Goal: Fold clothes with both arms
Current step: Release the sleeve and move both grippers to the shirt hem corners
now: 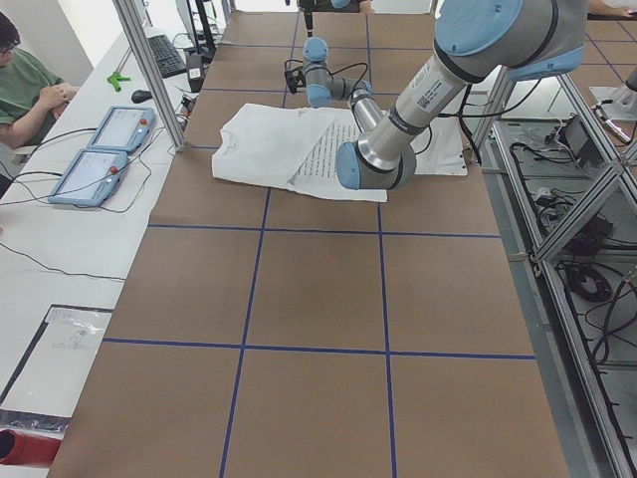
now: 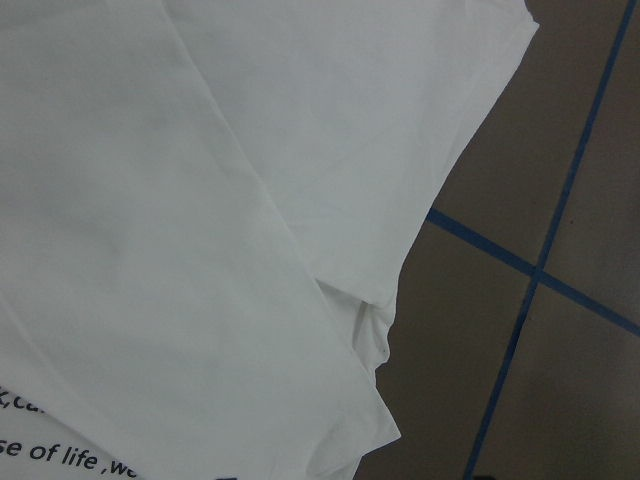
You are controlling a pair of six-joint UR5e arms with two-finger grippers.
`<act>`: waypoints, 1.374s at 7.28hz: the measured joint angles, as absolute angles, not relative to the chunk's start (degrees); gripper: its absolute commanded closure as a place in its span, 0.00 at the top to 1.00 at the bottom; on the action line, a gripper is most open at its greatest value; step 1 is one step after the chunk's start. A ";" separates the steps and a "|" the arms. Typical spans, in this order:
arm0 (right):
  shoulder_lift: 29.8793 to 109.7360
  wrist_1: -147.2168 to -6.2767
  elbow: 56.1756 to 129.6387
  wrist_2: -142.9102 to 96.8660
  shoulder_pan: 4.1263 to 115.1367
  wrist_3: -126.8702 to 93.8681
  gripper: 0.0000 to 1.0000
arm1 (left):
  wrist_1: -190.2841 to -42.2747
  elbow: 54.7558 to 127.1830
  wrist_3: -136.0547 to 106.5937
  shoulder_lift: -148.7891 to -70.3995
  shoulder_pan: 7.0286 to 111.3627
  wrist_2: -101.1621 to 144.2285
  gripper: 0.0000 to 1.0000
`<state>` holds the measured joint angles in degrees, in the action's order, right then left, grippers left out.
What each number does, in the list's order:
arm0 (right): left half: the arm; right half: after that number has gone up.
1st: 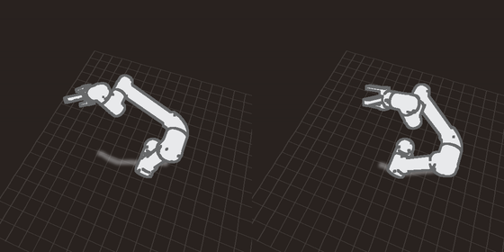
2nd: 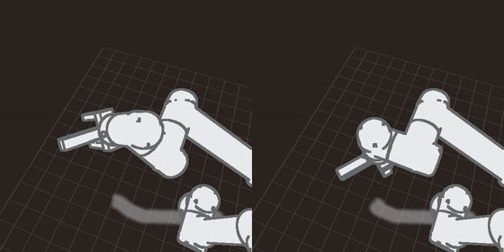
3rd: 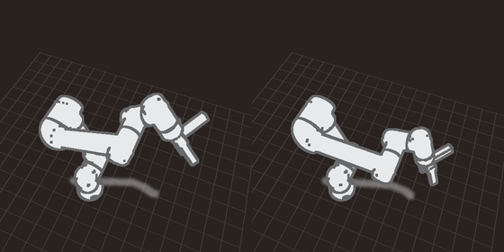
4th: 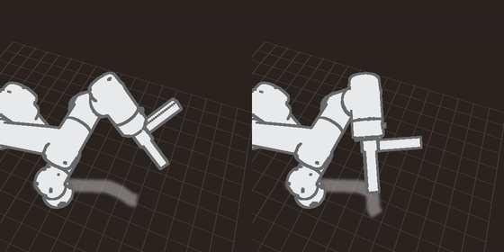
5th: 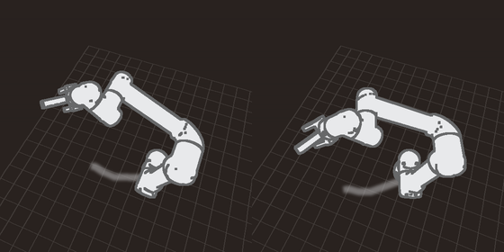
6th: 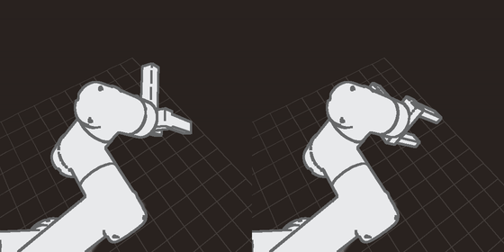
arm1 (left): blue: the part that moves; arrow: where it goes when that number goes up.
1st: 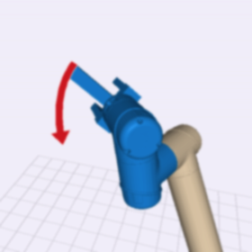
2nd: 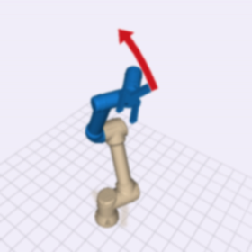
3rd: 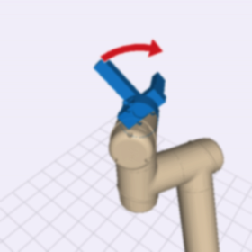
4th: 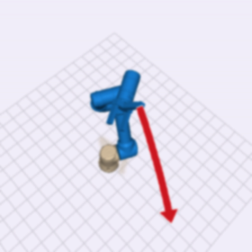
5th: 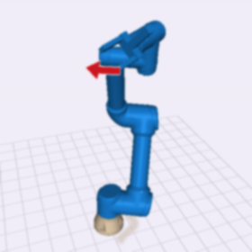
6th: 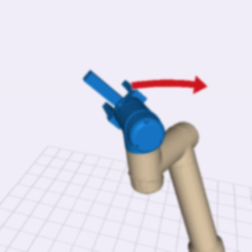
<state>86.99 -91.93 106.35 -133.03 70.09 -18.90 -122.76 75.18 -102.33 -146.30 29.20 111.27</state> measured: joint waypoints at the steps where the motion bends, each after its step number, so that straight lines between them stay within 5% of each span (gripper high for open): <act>1: 86.98 -89.98 106.74 -133.62 69.47 -23.00 1.00 | -121.25 79.30 -100.53 -142.63 29.31 111.29 1.00; 7: 89.88 -70.14 116.22 -121.20 45.58 -65.47 1.00 | -102.21 118.85 -78.41 -111.04 31.44 111.27 0.99; 10: 91.88 -70.04 123.56 -103.48 24.36 -82.69 1.00 | -101.53 124.28 -74.56 -101.22 31.63 111.19 0.99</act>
